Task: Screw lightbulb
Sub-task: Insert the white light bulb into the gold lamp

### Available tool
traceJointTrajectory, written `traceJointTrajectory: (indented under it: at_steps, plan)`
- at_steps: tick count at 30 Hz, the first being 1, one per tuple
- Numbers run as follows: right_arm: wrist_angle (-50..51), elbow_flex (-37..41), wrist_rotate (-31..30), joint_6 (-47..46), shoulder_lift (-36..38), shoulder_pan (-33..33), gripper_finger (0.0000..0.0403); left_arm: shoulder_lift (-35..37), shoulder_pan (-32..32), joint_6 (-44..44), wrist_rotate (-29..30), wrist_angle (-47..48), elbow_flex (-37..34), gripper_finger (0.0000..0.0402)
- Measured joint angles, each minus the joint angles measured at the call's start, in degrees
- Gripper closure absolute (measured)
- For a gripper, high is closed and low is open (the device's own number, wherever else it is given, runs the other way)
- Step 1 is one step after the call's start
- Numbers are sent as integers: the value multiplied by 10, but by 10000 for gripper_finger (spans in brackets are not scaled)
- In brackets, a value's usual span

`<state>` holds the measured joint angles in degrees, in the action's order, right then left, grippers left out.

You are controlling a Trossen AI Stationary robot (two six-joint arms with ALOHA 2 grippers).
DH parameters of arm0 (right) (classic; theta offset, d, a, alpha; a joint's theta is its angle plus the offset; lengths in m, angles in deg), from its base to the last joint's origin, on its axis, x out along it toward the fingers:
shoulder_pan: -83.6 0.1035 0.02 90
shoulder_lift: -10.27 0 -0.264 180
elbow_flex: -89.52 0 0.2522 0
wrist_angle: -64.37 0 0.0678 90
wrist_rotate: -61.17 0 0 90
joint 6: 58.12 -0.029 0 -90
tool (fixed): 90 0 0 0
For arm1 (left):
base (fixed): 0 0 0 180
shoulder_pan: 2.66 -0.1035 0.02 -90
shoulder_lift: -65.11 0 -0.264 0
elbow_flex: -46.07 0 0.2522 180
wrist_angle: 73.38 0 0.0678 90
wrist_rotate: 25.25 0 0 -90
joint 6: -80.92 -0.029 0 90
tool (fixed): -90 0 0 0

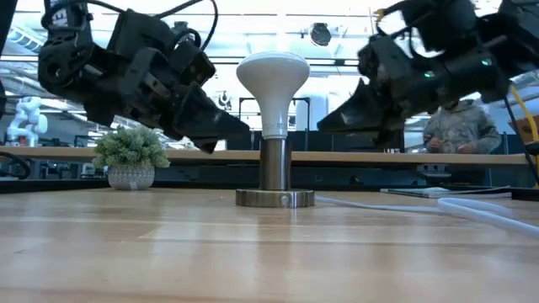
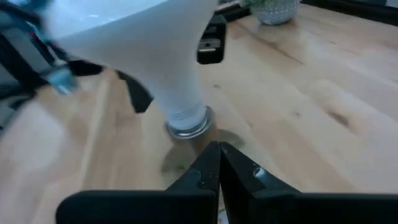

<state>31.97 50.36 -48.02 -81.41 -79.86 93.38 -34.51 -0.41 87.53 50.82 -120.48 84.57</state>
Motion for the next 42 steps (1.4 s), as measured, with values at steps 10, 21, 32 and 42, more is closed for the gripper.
traceJointTrajectory:
  at_steps: [10,21,32,42]
  plan:
    - [74,-52,93,45,0,-84,403,0,-20,-24,1,10,9,401]
    - [58,-70,87,23,-67,-62,403,0,-12,-22,-7,-6,12,401]
    - [-6,-70,87,19,-77,-62,403,0,-34,-21,-6,-3,13,401]
    - [18,-70,91,16,-54,-52,403,0,-42,-9,-6,-3,13,401]
